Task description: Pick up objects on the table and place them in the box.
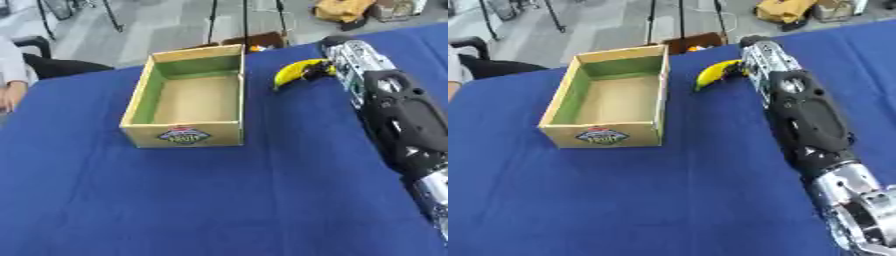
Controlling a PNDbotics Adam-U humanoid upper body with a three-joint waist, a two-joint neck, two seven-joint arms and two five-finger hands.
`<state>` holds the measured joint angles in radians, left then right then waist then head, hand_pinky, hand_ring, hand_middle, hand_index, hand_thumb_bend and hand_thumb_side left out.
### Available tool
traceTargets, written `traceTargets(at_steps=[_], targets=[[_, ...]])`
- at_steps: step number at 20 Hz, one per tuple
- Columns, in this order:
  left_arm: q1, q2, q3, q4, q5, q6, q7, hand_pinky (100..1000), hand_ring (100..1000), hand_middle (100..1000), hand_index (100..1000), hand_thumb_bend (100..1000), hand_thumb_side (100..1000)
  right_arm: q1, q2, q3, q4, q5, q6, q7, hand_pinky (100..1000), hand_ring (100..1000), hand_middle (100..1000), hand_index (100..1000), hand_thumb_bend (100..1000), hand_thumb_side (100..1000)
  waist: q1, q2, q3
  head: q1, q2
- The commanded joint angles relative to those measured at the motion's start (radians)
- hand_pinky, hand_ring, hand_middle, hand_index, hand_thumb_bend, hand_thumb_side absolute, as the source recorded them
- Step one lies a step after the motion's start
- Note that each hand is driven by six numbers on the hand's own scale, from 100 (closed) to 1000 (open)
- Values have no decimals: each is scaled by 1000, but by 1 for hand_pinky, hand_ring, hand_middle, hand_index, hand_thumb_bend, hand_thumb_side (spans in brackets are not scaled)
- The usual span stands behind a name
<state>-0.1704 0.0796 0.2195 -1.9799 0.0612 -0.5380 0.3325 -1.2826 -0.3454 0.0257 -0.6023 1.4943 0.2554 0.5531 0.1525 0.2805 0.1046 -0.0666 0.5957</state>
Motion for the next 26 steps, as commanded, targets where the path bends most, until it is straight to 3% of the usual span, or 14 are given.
traceTargets(at_steps=[1,17,26], targets=[[-4,20,1,-20,-2,-1,-4,282,765,775,714,100,834,-48,-24,12,20,64,-43,42,993,1000,1000,1000,100,644,-8,-17,1,11,-3],[-8,31,-1,-20,-4,-2,-5,281,765,775,714,100,833,-104,-28,26,109,230,-133,128,1000,997,1000,1000,100,729,-18,-12,1,15,-14],[-8,31,-3,-20,-2,-3,-7,279,766,776,714,100,831,-112,-21,15,106,280,-156,80,1000,986,1000,1000,100,714,-17,-10,2,6,-26]])
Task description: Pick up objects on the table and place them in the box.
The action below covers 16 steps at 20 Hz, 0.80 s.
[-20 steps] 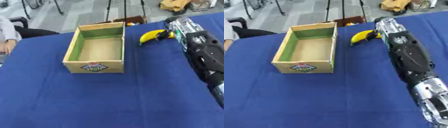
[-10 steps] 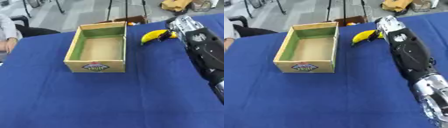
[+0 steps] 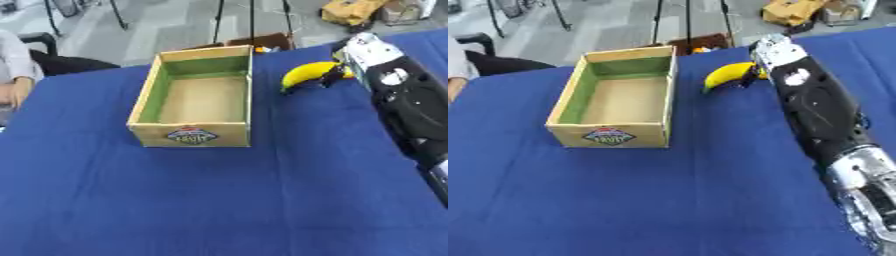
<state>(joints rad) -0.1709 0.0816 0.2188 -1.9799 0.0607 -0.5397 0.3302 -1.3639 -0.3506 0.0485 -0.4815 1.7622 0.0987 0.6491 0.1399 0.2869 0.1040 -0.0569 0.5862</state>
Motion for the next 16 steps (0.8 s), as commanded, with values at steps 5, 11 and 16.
traceTargets(at_steps=[5,11,16], targets=[[-7,25,-3,-20,-1,-1,-7,276,768,777,714,100,832,-28,-11,-22,-38,-31,27,-85,957,973,1000,1000,100,731,-1,-12,2,-8,-21],[-6,21,-5,-20,0,0,-11,272,770,779,714,100,829,-25,-9,-27,-46,-100,75,-146,944,987,968,1000,100,714,4,-5,0,-10,-25],[-5,18,-5,-20,1,-1,-12,270,771,780,713,100,829,-24,-9,-24,-45,-121,97,-150,937,988,996,1000,100,714,7,0,0,-13,-29]])
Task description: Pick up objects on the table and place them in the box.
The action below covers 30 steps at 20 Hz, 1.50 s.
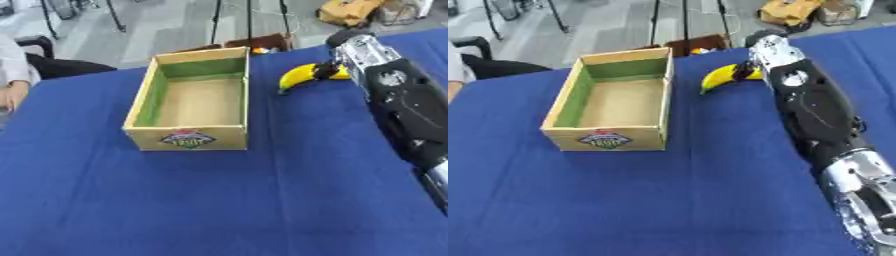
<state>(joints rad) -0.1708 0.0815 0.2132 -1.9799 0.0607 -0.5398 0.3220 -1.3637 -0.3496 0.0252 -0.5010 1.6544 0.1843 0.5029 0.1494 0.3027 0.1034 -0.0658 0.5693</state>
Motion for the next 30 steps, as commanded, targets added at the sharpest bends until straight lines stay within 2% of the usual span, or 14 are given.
traceTargets(at_steps=[1,12,14,15,16,17,18,21,22,26,27,29,30], targets=[[-5,17,0,-20,1,0,-5,269,771,780,713,100,830,-24,-10,1,-26,-14,12,-4,927,980,1000,1000,100,718,-2,-15,0,-5,-12],[-5,13,0,-20,4,-1,-8,266,772,780,709,100,833,-22,-12,5,-26,-8,11,-47,925,983,1000,1000,100,731,2,-8,-1,-7,-20],[-5,12,0,-20,4,-1,-8,265,771,780,709,100,832,-22,-13,6,-23,-12,7,-46,931,987,1000,1000,100,656,3,-7,-1,-6,-20],[-5,12,0,-20,3,-1,-8,265,772,780,709,100,832,-22,-13,6,-18,-14,4,-39,940,990,1000,1000,100,582,3,-7,-2,-6,-21],[-5,12,0,-20,3,-1,-8,264,772,780,709,100,832,-22,-14,7,-14,-14,2,-28,952,993,1000,1000,202,487,4,-6,-2,-5,-22],[-4,11,0,-20,4,-1,-8,264,772,780,709,100,832,-22,-15,8,-12,-11,1,-14,952,993,1000,1000,202,487,4,-6,-2,-5,-23],[-4,11,0,-20,4,-1,-9,264,772,780,709,100,831,-23,-15,9,-12,-7,0,-2,964,995,1000,1000,305,485,5,-5,-3,-5,-23],[-4,11,-1,-20,4,-1,-9,264,772,780,709,100,836,-24,-16,10,-22,8,-7,23,992,1000,1000,1000,433,535,6,-5,-3,-5,-22],[-4,10,-1,-20,5,-1,-9,264,772,780,709,100,837,-24,-17,12,-26,17,-11,29,998,1000,1000,1000,451,550,6,-5,-2,-5,-22],[-5,11,-1,-20,6,-1,-10,264,772,780,709,100,837,-25,-20,8,-40,56,-20,58,1000,1000,1000,1000,428,572,5,-4,-3,-4,-22],[-6,11,-1,-20,6,0,-10,264,772,781,709,100,836,-26,-20,7,-44,60,-21,59,1000,995,1000,1000,333,581,5,-4,-3,-4,-22],[-7,10,-1,-20,6,0,-11,264,772,781,709,100,836,-24,-20,3,-50,67,-22,49,989,984,1000,1000,234,595,4,-3,-2,-3,-23],[-7,10,-1,-20,7,1,-11,264,773,781,709,100,836,-23,-20,2,-51,69,-21,43,988,984,1000,1000,218,596,4,-3,-1,-4,-24]])
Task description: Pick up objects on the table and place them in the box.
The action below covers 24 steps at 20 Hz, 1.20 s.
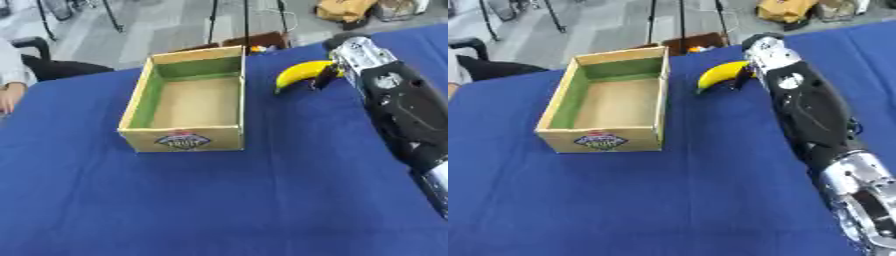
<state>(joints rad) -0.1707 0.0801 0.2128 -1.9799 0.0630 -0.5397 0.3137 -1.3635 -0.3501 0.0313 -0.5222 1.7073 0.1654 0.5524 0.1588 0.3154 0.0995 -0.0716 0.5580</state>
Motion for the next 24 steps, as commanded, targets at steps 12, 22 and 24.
traceTargets(at_steps=[12,22,24], targets=[[-8,8,-2,-20,5,1,-5,260,778,782,708,100,832,-16,-11,-23,-12,-65,13,-62,943,997,1000,1000,100,580,0,-6,6,0,-19],[-8,4,-4,-20,8,-1,-7,256,780,783,708,100,834,-6,-19,-29,-15,-165,42,-58,935,1000,1000,1000,100,511,6,2,9,-5,-29],[-7,2,-4,-20,8,-1,-8,255,781,784,708,100,835,-3,-20,-31,-20,-177,46,-78,937,1000,1000,1000,100,521,8,4,10,-7,-33]])
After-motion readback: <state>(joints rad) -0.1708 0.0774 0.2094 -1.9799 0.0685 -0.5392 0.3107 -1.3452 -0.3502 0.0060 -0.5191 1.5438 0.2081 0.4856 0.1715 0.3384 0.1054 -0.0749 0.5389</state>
